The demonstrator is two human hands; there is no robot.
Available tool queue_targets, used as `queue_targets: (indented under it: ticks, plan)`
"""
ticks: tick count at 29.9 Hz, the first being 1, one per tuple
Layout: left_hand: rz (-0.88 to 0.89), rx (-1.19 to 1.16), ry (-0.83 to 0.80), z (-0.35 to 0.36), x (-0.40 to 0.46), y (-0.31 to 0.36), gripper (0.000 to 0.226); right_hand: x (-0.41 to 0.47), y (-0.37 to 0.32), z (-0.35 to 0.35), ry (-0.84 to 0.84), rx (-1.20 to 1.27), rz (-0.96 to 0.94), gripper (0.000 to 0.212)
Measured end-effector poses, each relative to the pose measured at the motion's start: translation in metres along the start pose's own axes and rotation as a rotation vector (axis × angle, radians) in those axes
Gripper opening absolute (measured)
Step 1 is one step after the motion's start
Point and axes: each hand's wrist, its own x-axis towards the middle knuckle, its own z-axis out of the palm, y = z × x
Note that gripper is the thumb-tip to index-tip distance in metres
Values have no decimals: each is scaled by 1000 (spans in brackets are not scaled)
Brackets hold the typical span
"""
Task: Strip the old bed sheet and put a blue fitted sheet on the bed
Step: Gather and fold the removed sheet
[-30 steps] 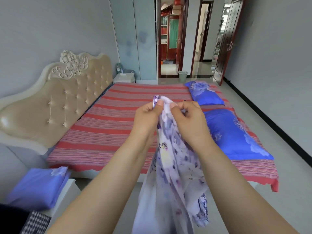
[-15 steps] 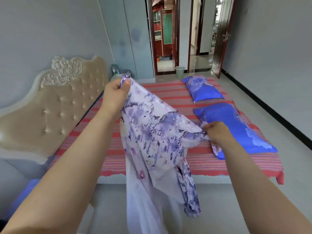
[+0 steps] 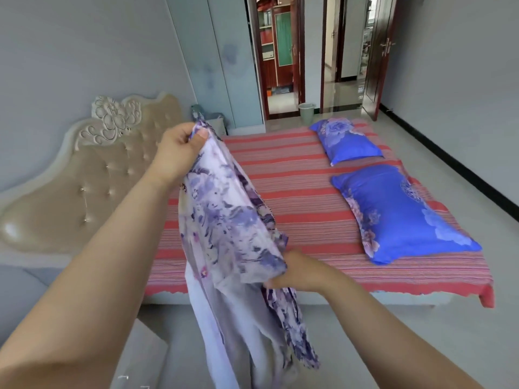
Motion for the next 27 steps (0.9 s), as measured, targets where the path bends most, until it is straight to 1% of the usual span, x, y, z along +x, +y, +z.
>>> queue_targets:
  ticks: [1, 2, 3, 4, 5, 6, 7, 8, 9, 10, 11, 12, 13, 14, 16, 18, 20, 21, 22, 24, 27]
  plan:
    - [0, 10, -41, 1, -2, 0, 38, 3, 0, 0, 166, -224, 87, 44]
    - [-4, 6, -55, 1, -3, -3, 40, 4, -3, -1, 308, -397, 140, 39]
    - [-12, -7, -47, 0, -2, -5, 41, 3, -6, 0, 390, -514, 148, 36]
    - [-16, -9, -23, -2, 1, -7, 42, 1, -8, 1, 454, -587, 107, 32]
    - [-20, -3, 6, -6, 3, -9, 43, -1, -11, 2, 527, -650, -6, 25]
    - [-27, 1, 38, -8, 6, -12, 43, -4, -12, 4, 593, -694, -170, 20]
    - [-44, 13, 68, -10, 8, -11, 41, -7, -15, 7, 587, -704, -310, 24]
    - [-45, 22, 87, -10, 10, -11, 39, -12, -21, 12, 494, -677, -411, 31]
    - [-39, 39, 94, -8, 11, -8, 38, -16, -30, 21, 348, -579, -436, 36]
    - [-30, 62, 101, -5, 12, -6, 39, -19, -39, 31, 179, -451, -405, 39]
    - [-22, 83, 114, -3, 14, -3, 39, -16, -43, 37, 70, -299, -366, 41]
    - [-15, 92, 127, -2, 15, -2, 38, -8, -42, 41, 19, -158, -333, 41]
    - [-11, 84, 143, -3, 17, -1, 35, 1, -36, 43, -5, -71, -297, 42]
    - [-9, 67, 156, -5, 17, -1, 31, 8, -28, 44, -21, -36, -271, 43]
    - [-21, 47, 179, -9, 18, -2, 27, 18, -10, 48, -8, 0, -236, 33]
    - [-28, 29, 184, -9, 14, -2, 29, 23, 3, 57, 100, 115, -167, 29]
    - [-20, -15, 158, -6, 11, -3, 32, 28, 7, 66, 197, 322, -44, 26]
    - [-19, -44, 134, -5, 9, -3, 33, 33, 9, 71, 250, 406, 22, 28]
    - [-14, -79, 96, -5, 8, -3, 38, 41, 10, 74, 295, 436, 65, 31]
    - [-5, -110, 30, -4, 6, 0, 45, 52, 7, 78, 296, 393, 90, 35]
    - [17, -130, -34, -1, 1, 10, 38, 60, 4, 85, 239, 294, 113, 40]
